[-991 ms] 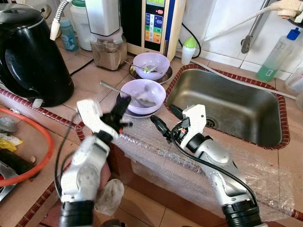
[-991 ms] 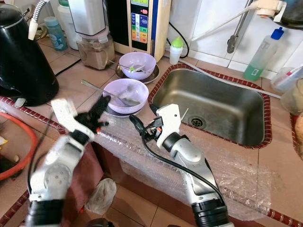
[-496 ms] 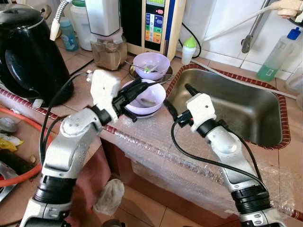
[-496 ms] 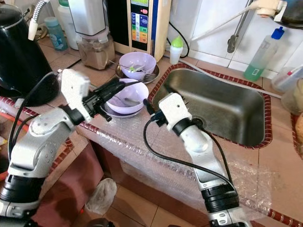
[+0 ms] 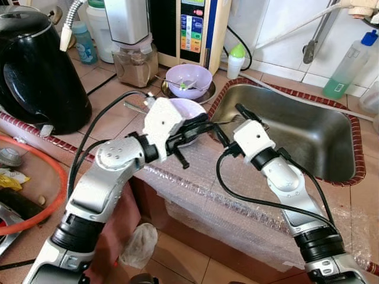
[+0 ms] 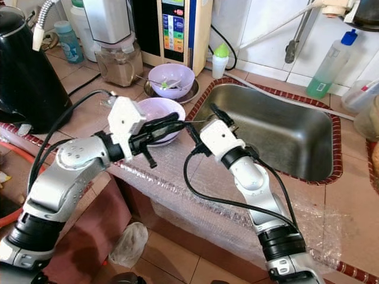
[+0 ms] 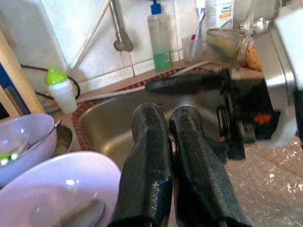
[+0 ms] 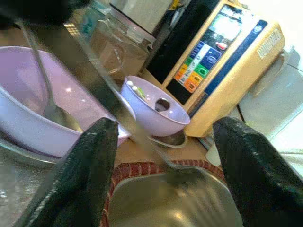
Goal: Kitchen organization
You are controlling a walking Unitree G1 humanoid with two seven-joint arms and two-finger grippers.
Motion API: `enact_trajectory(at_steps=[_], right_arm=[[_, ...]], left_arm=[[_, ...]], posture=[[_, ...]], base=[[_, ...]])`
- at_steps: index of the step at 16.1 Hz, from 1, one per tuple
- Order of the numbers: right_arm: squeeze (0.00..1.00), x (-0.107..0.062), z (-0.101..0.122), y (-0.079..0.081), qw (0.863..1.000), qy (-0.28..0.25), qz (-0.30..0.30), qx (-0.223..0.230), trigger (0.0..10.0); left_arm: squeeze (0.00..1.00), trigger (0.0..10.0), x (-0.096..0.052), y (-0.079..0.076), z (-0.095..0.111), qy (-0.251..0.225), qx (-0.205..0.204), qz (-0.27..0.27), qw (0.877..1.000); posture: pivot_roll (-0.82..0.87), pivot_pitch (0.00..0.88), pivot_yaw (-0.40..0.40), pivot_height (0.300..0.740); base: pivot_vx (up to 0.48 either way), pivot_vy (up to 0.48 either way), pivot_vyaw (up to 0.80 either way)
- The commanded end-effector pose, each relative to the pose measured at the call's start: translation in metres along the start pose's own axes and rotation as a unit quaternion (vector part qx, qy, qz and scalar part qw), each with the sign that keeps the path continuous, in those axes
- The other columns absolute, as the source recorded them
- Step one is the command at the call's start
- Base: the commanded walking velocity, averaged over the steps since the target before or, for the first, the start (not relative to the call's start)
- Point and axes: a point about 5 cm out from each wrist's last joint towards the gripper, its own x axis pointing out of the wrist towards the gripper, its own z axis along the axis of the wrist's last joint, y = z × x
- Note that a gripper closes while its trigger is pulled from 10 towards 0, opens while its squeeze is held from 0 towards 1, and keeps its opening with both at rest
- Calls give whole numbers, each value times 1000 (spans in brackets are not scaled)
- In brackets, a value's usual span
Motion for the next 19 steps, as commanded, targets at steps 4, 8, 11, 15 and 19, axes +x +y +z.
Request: enact_trajectory(at_steps=[4, 8, 11, 15, 19], right_arm=[[0, 4, -6, -3, 999, 6, 27, -22, 0], [0, 6, -9, -14, 999, 14, 17, -42, 0], [0, 6, -13, -17, 999, 22, 8, -49, 0], [0, 6, -13, -18, 999, 19, 7, -47, 0], [0, 4, -15, -17, 999, 22, 10, -41, 0]], left_arm=[[0, 0, 6, -4, 2, 0, 18, -21, 1000], [0, 0, 7, -6, -3, 4, 25, -22, 999], [0, 0, 8, -6, -3, 3, 27, -22, 999], [0, 0, 9, -6, -5, 7, 47, -22, 999], [0, 0, 9, -7, -8, 15, 74, -20, 997]], posture=[[-44, 0, 32, 740], [-44, 0, 27, 740], [-44, 0, 27, 740], [-46, 0, 29, 740], [-50, 0, 27, 740]], base=[[0, 0, 0], [0, 0, 0], [0, 0, 0], [0, 0, 0], [0, 0, 0]])
